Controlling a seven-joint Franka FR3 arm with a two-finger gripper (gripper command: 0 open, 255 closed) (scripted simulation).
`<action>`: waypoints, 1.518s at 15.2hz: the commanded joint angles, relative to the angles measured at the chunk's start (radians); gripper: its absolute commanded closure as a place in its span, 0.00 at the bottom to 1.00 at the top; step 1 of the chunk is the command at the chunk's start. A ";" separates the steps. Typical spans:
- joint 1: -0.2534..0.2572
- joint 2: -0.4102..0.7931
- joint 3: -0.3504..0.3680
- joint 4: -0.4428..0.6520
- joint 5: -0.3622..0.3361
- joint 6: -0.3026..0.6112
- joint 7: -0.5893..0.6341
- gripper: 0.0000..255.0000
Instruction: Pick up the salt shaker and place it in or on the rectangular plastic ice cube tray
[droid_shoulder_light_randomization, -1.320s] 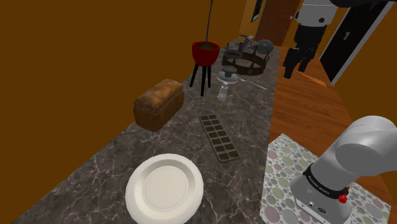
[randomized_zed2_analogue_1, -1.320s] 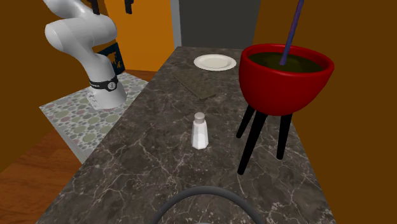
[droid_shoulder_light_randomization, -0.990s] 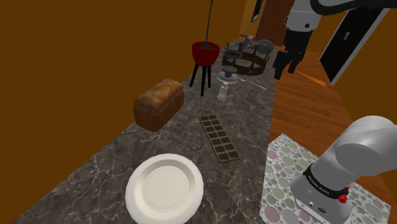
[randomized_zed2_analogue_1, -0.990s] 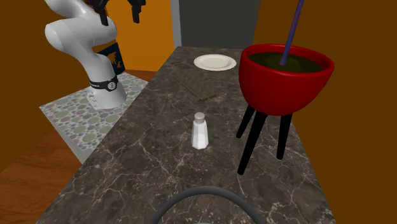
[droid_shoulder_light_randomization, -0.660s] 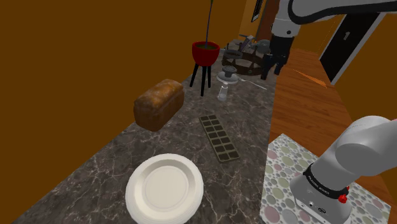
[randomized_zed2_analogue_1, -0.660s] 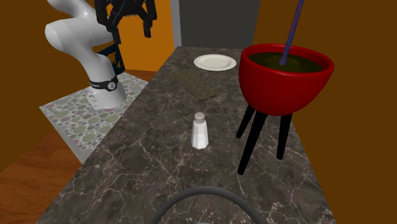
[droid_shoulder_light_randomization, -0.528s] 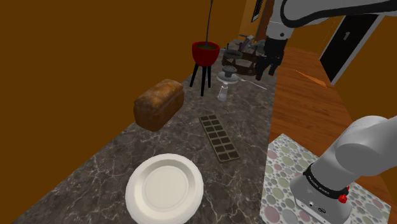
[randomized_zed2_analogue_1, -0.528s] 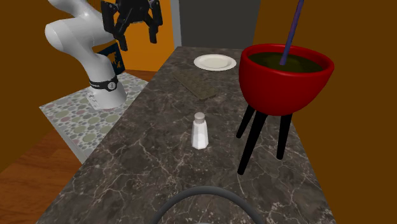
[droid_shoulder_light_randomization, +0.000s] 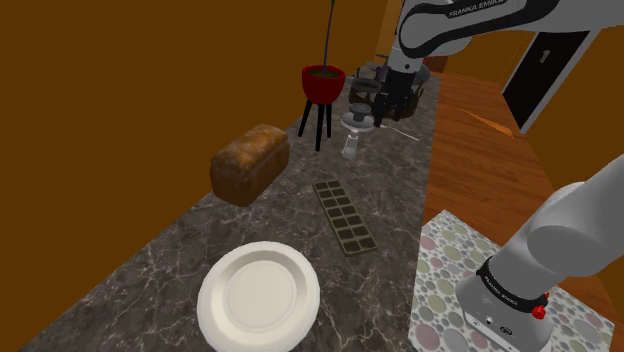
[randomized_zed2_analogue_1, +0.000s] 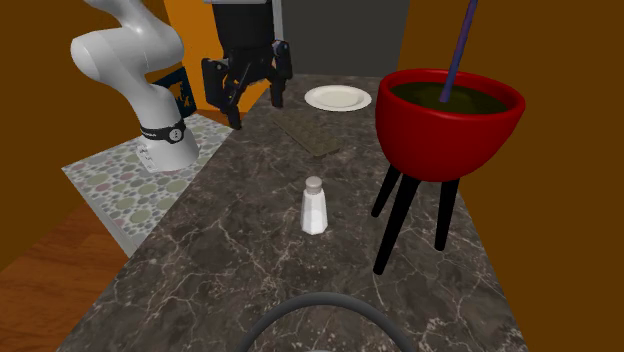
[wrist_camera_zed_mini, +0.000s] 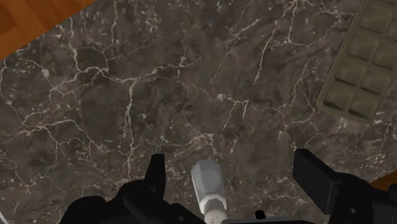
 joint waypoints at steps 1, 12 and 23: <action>0.002 0.072 -0.005 0.037 0.019 0.043 -0.017 0.00; -0.006 0.379 -0.010 0.244 0.111 0.163 -0.094 0.00; -0.005 0.407 -0.007 0.217 0.118 0.218 -0.098 0.00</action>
